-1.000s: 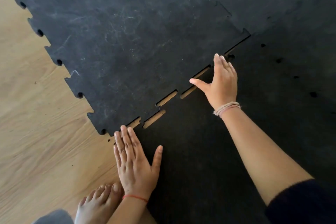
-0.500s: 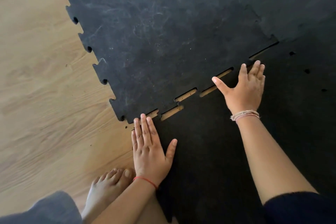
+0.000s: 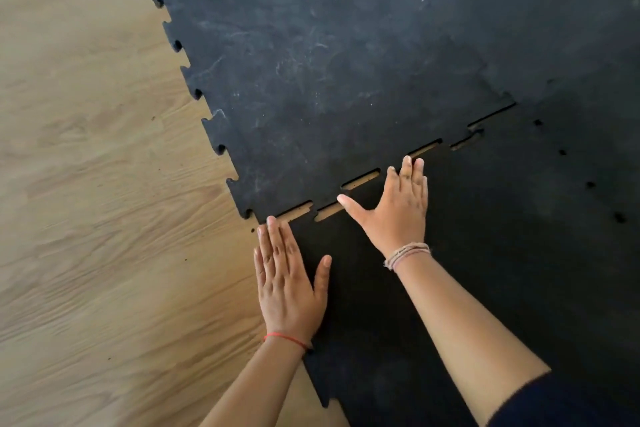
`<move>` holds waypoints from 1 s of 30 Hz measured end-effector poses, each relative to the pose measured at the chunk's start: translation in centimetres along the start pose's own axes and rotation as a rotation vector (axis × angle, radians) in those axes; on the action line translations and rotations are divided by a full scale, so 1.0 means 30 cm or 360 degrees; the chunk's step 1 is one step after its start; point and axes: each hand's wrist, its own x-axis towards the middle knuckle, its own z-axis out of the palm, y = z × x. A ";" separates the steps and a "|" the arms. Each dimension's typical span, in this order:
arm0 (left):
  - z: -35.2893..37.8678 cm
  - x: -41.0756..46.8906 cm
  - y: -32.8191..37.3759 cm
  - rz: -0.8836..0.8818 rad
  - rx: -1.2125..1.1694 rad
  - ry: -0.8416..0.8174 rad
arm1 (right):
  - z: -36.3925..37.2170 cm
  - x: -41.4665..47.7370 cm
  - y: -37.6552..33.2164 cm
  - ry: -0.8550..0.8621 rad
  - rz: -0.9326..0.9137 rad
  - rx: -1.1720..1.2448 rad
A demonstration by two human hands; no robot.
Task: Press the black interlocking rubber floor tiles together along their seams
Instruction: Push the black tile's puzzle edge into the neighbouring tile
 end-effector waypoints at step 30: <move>-0.031 0.239 0.035 0.0184 -0.0069 0.0069 | 0.039 0.096 -0.064 0.0506 0.0283 0.0431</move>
